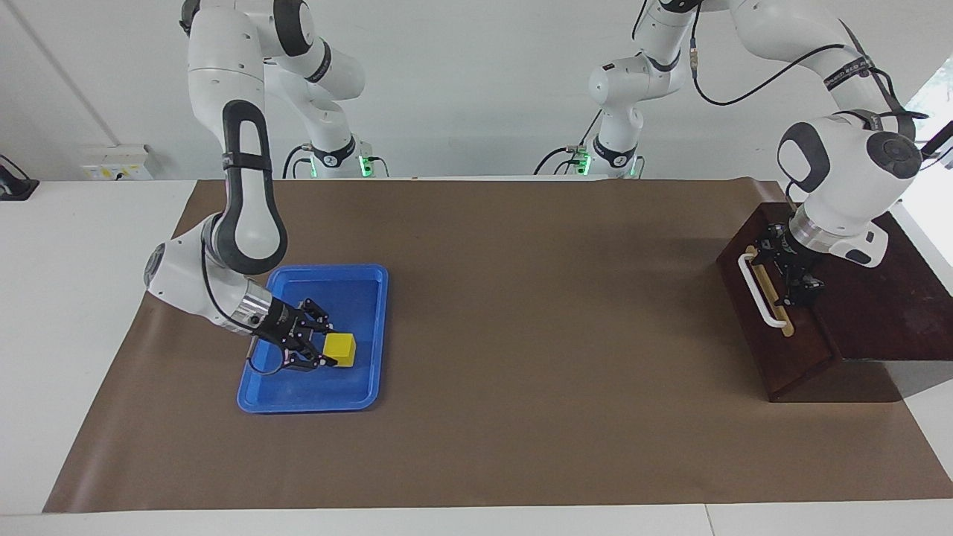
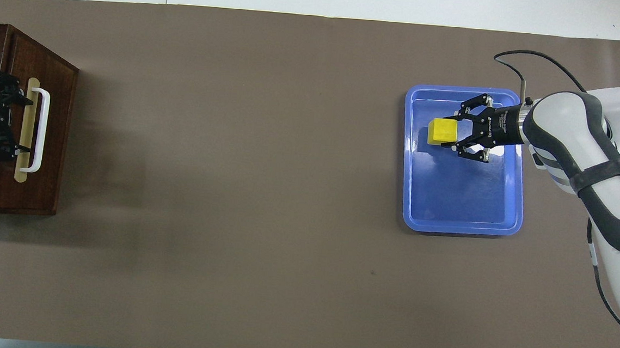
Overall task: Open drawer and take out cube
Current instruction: 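Lower the cube into the blue tray and open the right gripper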
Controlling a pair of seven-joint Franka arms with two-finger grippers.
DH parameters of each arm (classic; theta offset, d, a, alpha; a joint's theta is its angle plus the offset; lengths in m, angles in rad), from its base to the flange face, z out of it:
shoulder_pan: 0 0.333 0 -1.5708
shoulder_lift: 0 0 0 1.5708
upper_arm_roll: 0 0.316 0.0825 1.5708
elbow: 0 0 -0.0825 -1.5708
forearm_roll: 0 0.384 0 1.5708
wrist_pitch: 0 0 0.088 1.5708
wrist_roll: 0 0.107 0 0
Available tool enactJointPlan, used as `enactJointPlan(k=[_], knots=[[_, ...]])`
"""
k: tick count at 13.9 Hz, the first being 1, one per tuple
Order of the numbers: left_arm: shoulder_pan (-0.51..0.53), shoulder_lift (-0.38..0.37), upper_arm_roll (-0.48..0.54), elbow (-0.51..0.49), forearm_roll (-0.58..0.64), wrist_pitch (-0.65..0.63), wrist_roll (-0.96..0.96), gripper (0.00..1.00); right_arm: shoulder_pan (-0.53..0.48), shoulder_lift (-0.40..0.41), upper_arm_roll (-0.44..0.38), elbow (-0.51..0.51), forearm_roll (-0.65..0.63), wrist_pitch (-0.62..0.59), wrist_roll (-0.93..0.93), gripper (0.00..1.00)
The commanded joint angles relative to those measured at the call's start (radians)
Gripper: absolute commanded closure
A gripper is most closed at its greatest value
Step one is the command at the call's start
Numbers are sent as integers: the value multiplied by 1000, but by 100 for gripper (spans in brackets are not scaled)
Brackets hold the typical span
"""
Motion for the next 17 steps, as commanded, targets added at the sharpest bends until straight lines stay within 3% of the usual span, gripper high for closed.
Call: enactJointPlan(k=[1, 7, 13, 14, 15, 16, 17], knots=[[35, -28, -4, -46, 17, 24, 47, 0, 6, -6, 5, -39, 37, 37, -82, 100], [37, -27, -4, -37, 17, 17, 59, 0, 9, 28, 5, -34, 114, 28, -133, 100], [-95, -52, -13, 8, 14, -106, 58, 0, 8, 26, 3, -33, 111, 25, -149, 100], [-96, -66, -15, 9, 14, -108, 65, 0, 6, 26, 3, -31, 111, 18, -149, 85], [-98, -92, -19, 9, 14, -108, 94, 0, 5, 25, 2, -21, 111, 0, -143, 49], [-100, -112, -24, 9, 14, -120, 151, 0, 3, 23, 2, -11, 111, -17, -141, 26], [-100, -134, -25, 9, 11, -144, 227, 0, -5, 22, 2, -10, 111, -25, -135, 17]])
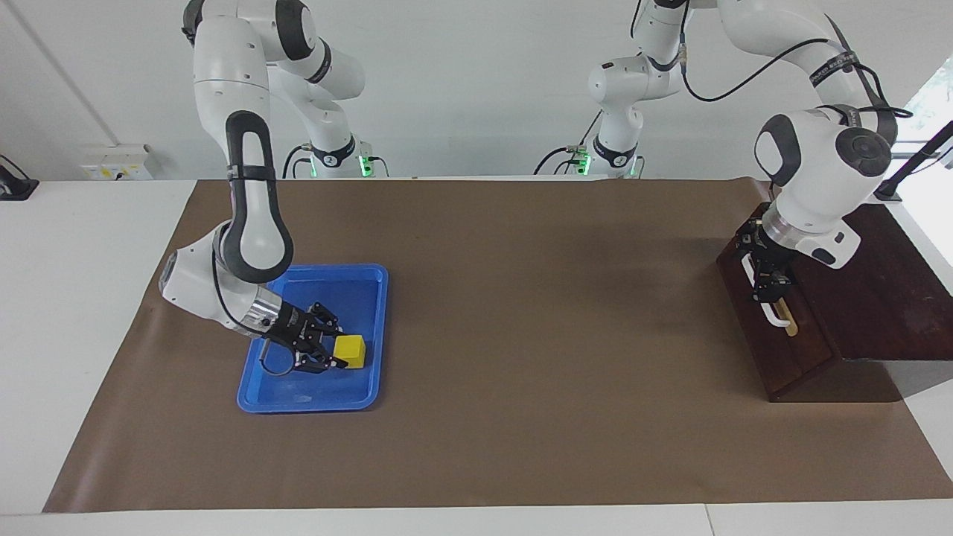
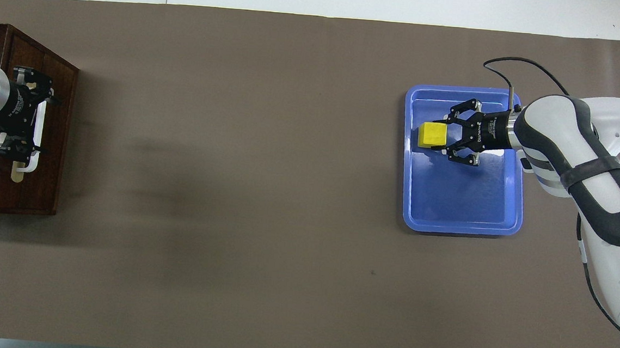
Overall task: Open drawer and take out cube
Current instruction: 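Lower the cube into the blue tray and open the right gripper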
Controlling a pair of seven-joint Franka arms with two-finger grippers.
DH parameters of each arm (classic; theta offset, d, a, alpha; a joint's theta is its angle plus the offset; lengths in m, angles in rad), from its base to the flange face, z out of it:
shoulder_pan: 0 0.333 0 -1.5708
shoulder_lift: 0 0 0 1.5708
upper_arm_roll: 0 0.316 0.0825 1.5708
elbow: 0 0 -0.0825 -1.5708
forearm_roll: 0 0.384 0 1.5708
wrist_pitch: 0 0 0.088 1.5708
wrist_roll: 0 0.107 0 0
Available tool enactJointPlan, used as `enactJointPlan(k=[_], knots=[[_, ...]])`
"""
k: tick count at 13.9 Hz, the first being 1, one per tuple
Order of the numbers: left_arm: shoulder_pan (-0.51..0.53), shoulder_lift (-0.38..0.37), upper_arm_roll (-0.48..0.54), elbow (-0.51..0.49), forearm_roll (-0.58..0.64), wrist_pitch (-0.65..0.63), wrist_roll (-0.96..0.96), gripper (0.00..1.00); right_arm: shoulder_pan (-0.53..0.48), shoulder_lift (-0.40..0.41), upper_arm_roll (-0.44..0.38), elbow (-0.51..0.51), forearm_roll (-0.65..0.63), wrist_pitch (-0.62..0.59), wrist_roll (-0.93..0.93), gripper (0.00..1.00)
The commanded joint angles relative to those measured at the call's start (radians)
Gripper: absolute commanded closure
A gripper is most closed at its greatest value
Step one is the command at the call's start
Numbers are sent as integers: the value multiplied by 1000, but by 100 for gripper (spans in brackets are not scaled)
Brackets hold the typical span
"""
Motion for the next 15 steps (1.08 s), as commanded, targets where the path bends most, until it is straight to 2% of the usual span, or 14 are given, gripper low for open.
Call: enactJointPlan(k=[1, 4, 7, 11, 15], knots=[[-1, -81, 1, -7, 1, -77, 206, 0, -22, -5, 1, 14, 22, -47, -22, 15], [-16, -94, -10, 35, 0, -144, 458, 0, -48, -3, -12, 88, -1, -153, 36, 13], [-19, -95, -11, 67, 0, -189, 715, 0, -44, -24, -24, 156, -87, -251, 120, 7], [-28, -123, -40, 69, -3, -224, 935, 0, 11, -190, -19, 156, -285, -298, 177, 0], [-76, -148, -54, 78, -5, -301, 1112, 0, 47, -360, -13, 158, -472, -404, 136, 0]])
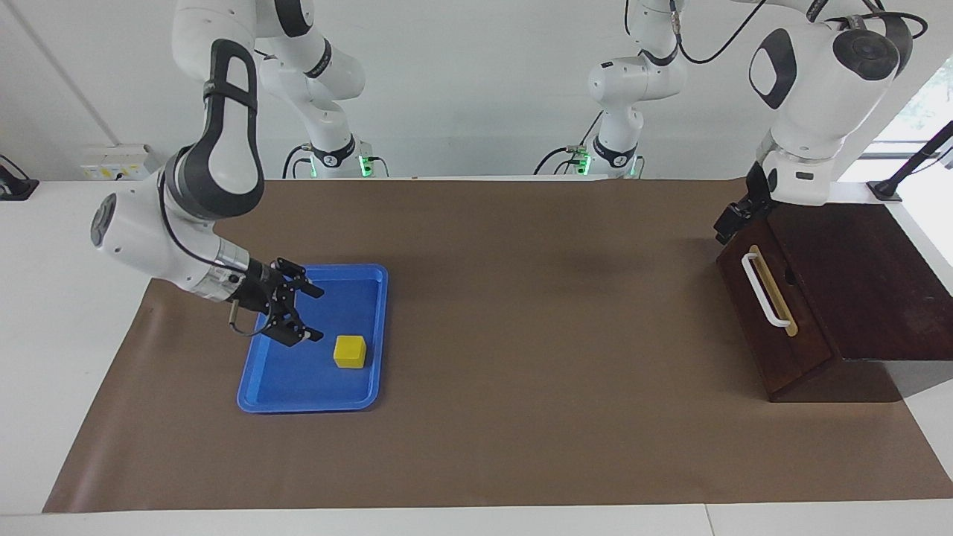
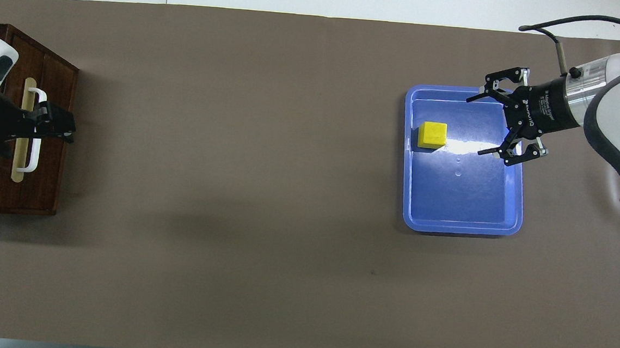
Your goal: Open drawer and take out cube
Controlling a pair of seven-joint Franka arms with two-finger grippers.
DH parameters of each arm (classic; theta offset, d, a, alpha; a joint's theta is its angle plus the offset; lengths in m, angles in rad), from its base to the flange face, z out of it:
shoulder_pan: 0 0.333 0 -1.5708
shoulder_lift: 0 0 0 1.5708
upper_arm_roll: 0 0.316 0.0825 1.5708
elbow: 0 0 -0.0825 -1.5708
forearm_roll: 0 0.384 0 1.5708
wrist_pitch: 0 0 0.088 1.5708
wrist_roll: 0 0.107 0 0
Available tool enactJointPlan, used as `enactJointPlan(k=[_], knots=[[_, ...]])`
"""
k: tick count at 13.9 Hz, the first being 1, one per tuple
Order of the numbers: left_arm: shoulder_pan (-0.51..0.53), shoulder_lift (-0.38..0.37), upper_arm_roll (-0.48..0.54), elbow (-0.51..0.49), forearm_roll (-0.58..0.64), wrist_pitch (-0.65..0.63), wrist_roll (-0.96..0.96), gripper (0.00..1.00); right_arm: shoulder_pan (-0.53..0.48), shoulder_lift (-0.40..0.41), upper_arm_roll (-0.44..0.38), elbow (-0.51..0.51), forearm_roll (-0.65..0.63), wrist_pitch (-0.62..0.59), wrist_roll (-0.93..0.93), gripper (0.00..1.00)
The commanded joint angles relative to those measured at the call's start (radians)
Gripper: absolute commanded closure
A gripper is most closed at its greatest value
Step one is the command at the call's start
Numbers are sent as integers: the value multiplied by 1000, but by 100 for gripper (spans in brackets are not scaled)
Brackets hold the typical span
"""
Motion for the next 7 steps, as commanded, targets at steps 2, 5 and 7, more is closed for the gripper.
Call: enactJointPlan(k=[2, 5, 7], knots=[[-23, -21, 6, 41, -36, -55, 73, 0, 28, -154, 11, -28, -169, -71, -95, 0], [-33, -24, 16, 64, -66, -70, 107, 0, 50, -243, 13, -28, -273, -131, -227, 0], [-31, -19, 21, 78, -69, -84, 122, 0, 56, -267, 13, -28, -341, -148, -455, 0]])
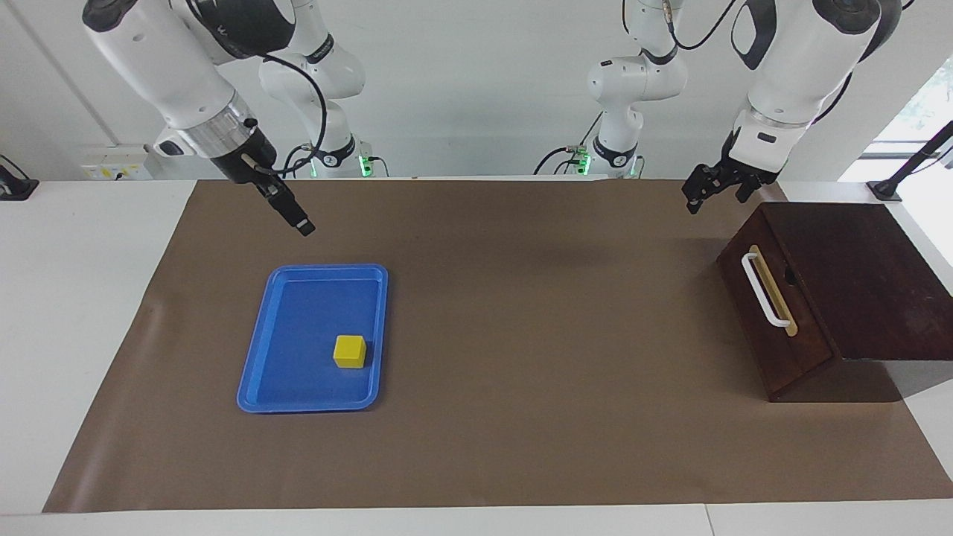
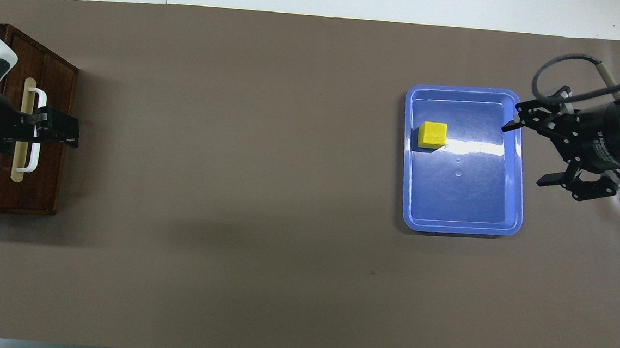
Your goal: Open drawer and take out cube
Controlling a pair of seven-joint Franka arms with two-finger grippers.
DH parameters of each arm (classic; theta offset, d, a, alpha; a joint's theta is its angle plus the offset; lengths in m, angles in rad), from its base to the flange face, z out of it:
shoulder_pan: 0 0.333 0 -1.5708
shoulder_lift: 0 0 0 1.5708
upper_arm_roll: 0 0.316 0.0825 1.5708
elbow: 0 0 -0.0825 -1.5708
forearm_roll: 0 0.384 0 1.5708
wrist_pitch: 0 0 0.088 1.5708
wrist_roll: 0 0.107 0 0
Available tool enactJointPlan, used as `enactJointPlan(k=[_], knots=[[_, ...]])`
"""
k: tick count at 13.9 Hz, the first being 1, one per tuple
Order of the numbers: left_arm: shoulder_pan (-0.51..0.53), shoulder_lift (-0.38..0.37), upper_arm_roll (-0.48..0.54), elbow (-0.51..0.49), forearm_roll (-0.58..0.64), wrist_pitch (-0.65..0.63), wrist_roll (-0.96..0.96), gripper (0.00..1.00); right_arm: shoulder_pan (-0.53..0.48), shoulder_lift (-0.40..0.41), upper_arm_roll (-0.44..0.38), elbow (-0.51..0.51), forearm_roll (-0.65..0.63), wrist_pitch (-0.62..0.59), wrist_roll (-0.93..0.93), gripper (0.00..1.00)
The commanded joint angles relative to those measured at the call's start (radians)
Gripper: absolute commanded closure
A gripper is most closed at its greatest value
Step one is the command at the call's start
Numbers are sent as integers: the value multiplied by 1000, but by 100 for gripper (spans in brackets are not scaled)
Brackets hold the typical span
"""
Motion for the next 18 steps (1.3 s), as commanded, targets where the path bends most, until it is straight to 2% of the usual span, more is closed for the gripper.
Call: enactJointPlan(k=[1, 4, 8, 10, 14, 18], knots=[[-11, -3, 15, 32, -17, -51, 34, 0, 0, -32, 4, -26, -96, -6, -294, 0], [-7, -14, 17, 24, -17, -52, 41, 0, -3, -32, 2, -31, -149, 1, -597, 0], [-7, -17, 17, 23, -17, -48, 52, 0, -6, -49, 2, -49, -166, -16, -825, 0], [-10, -15, 15, 24, -17, -45, 39, 0, -6, -62, 1, -68, -167, -67, -844, 0], [-10, -11, 14, 29, -17, -32, 32, 0, -3, -62, 2, -69, -235, -64, -904, 0], [-10, -11, 11, 32, -13, -37, 29, 0, -12, -56, -2, -63, -224, -62, -903, 0]])
